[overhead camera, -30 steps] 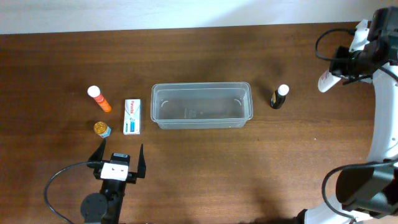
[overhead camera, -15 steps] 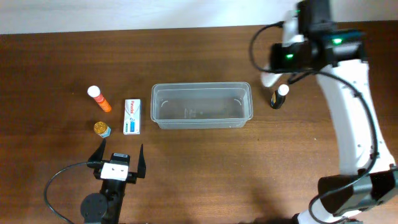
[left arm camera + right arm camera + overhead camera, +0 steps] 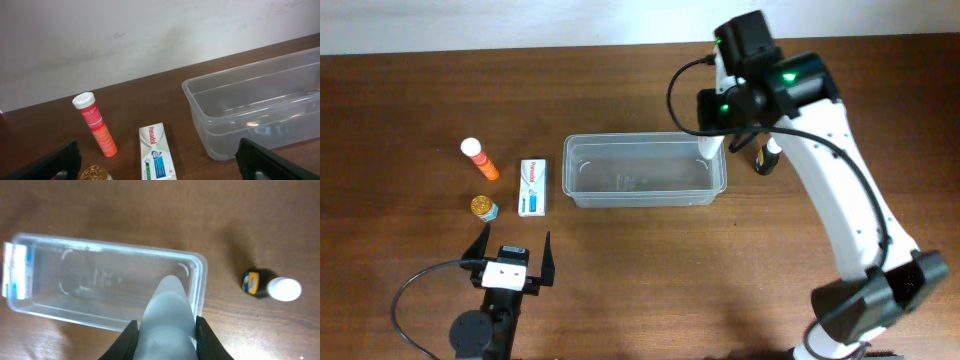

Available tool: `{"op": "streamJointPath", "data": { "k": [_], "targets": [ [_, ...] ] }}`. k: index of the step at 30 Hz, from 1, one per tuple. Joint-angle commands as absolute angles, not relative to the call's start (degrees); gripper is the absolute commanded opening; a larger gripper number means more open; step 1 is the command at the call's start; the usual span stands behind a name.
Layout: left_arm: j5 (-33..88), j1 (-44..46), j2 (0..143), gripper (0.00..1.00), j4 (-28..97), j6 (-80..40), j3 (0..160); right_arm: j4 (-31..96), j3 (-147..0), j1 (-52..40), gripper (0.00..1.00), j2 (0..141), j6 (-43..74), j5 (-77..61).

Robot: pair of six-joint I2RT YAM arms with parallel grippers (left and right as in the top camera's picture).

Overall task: Pack container
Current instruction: 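Carry the spray bottle left and lower it into the container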

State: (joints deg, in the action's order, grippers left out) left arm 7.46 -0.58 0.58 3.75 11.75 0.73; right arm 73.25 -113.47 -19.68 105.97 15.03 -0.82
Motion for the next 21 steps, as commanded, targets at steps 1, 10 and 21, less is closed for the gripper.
{"op": "streamJointPath", "data": {
  "k": [1, 10, 21],
  "targets": [
    [7.25, -0.93, 0.3, 0.99, 3.97, 11.25, 0.51, 73.65, -114.65, -20.62, 0.22, 110.17, 16.62, 0.93],
    [7.25, -0.93, 0.3, 0.99, 3.97, 11.25, 0.51, 73.32, -114.5, -20.62, 0.22, 115.5, 16.6, 2.68],
    [7.25, -0.93, 0.3, 0.99, 3.97, 11.25, 0.51, 71.37, -113.95, -20.69, 0.22, 119.52, 16.62, 3.49]
  ]
}}
